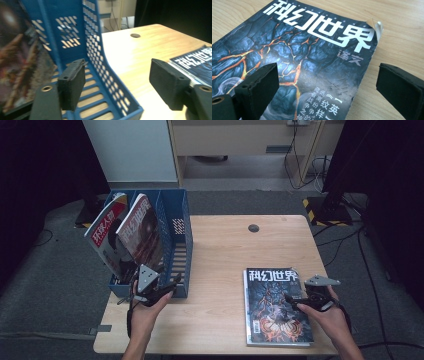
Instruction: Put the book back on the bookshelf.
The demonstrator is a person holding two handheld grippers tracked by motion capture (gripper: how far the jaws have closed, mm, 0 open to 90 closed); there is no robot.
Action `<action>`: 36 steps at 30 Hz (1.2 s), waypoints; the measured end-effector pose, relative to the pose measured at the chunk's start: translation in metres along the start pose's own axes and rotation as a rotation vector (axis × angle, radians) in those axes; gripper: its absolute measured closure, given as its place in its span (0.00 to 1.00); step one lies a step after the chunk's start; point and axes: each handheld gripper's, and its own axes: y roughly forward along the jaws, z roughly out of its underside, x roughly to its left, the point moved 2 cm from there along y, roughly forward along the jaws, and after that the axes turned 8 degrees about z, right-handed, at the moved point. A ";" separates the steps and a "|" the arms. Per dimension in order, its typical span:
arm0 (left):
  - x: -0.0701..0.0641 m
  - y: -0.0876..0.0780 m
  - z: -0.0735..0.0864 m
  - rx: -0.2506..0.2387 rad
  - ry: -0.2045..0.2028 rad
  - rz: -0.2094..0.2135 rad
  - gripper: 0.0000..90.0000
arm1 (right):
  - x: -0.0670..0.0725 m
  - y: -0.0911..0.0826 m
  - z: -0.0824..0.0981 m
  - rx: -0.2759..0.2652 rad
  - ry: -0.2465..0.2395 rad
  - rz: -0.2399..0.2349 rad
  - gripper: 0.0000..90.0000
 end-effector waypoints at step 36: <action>-0.081 0.079 -0.014 0.153 0.132 0.250 0.22 | -0.001 0.005 0.003 0.023 -0.009 0.008 0.07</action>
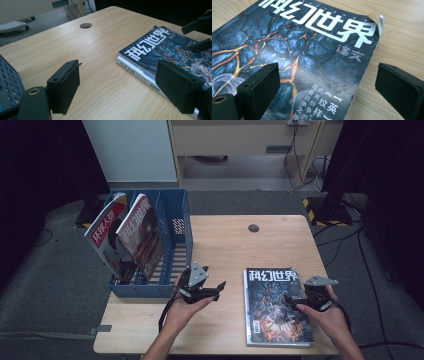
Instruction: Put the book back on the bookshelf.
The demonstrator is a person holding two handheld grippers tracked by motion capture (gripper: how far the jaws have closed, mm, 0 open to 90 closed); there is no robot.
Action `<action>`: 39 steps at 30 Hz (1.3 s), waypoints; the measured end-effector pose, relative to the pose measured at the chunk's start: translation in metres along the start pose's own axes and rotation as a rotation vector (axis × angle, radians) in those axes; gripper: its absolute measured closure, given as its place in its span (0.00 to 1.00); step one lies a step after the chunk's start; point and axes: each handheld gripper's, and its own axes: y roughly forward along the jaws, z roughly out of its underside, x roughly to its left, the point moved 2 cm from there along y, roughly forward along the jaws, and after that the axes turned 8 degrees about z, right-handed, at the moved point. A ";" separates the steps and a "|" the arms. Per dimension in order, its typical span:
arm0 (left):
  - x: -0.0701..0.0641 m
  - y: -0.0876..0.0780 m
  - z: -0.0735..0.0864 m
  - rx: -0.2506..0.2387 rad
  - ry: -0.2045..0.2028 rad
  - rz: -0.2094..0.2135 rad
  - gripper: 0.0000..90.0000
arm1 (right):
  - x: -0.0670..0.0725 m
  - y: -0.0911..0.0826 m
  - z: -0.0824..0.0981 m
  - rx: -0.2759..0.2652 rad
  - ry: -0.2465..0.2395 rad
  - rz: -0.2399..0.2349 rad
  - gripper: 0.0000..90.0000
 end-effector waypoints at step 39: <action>-0.028 0.036 0.025 0.064 -0.027 0.090 0.20 | 0.012 0.005 0.000 -0.012 -0.019 -0.060 0.16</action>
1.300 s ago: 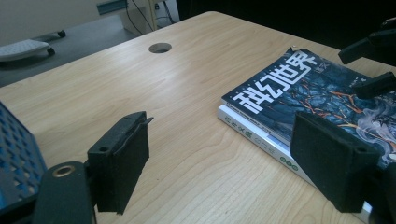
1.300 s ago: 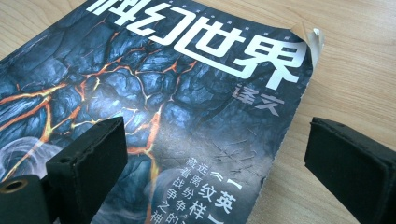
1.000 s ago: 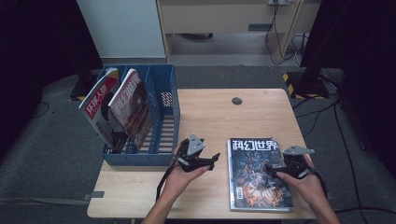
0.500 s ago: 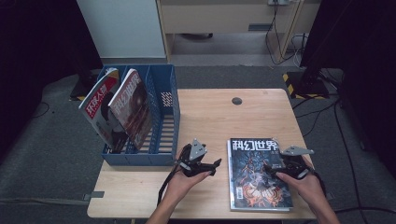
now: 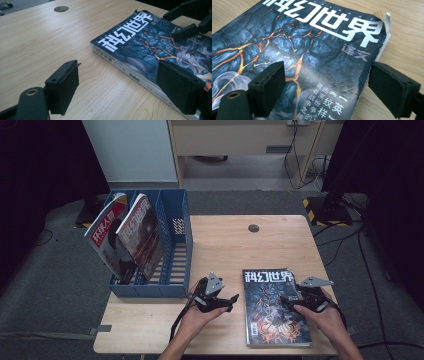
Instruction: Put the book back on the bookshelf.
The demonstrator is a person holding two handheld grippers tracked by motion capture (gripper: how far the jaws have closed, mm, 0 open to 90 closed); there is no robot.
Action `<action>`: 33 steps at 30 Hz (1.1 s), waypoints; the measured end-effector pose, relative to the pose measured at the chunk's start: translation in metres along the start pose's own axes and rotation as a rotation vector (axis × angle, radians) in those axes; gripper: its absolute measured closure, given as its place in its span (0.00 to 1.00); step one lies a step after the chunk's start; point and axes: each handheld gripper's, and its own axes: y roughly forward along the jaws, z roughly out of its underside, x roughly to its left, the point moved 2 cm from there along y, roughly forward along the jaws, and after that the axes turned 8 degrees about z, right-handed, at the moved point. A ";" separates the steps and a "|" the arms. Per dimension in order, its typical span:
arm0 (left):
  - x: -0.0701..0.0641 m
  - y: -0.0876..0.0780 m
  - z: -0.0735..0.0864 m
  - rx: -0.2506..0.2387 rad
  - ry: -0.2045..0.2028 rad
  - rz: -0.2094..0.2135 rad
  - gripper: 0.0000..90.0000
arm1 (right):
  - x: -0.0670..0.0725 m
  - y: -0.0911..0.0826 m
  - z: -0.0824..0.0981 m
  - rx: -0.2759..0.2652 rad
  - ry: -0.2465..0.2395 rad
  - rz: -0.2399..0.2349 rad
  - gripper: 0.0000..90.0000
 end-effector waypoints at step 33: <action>0.000 0.034 0.020 0.086 -0.097 0.032 0.17 | 0.023 0.000 -0.003 0.024 -0.044 -0.067 0.19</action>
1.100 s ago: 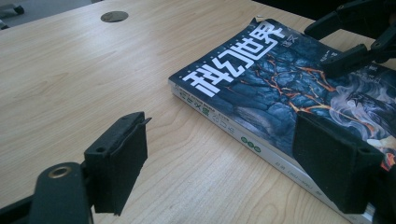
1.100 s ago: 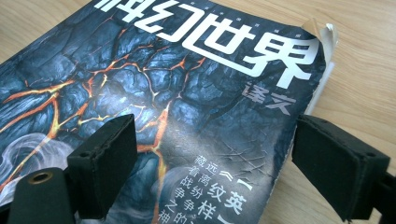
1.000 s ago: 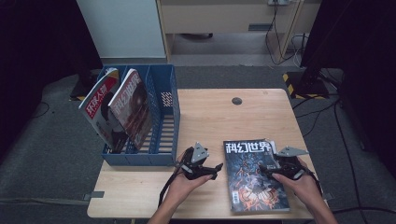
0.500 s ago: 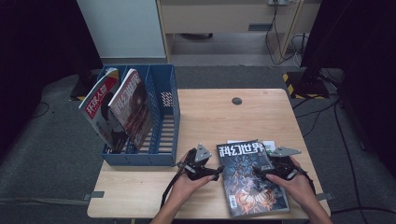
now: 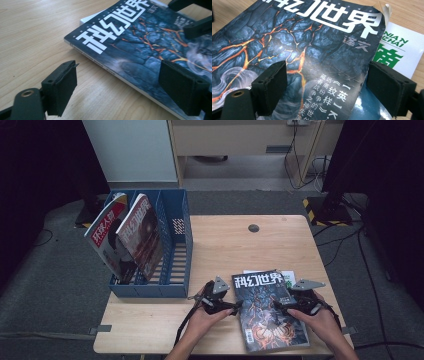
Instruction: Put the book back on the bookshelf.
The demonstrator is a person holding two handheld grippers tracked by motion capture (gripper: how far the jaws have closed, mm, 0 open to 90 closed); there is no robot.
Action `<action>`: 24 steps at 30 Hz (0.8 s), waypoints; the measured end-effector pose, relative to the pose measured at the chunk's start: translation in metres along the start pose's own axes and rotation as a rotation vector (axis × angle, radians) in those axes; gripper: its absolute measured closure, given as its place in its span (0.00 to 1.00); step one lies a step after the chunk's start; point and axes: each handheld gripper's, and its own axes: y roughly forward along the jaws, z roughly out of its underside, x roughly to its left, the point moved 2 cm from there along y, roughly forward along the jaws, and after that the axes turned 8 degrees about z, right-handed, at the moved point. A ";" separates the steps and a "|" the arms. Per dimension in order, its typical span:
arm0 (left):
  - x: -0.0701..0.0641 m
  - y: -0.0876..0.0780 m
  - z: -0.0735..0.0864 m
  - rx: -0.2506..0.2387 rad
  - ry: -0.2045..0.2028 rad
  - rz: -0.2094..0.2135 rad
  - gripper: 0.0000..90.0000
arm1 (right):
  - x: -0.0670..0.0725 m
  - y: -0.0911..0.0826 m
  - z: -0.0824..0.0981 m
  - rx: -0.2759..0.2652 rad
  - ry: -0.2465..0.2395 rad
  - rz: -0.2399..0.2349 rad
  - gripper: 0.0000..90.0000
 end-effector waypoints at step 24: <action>-0.002 0.019 0.008 0.048 -0.114 0.122 0.14 | 0.004 0.001 -0.001 -0.002 -0.002 0.008 0.18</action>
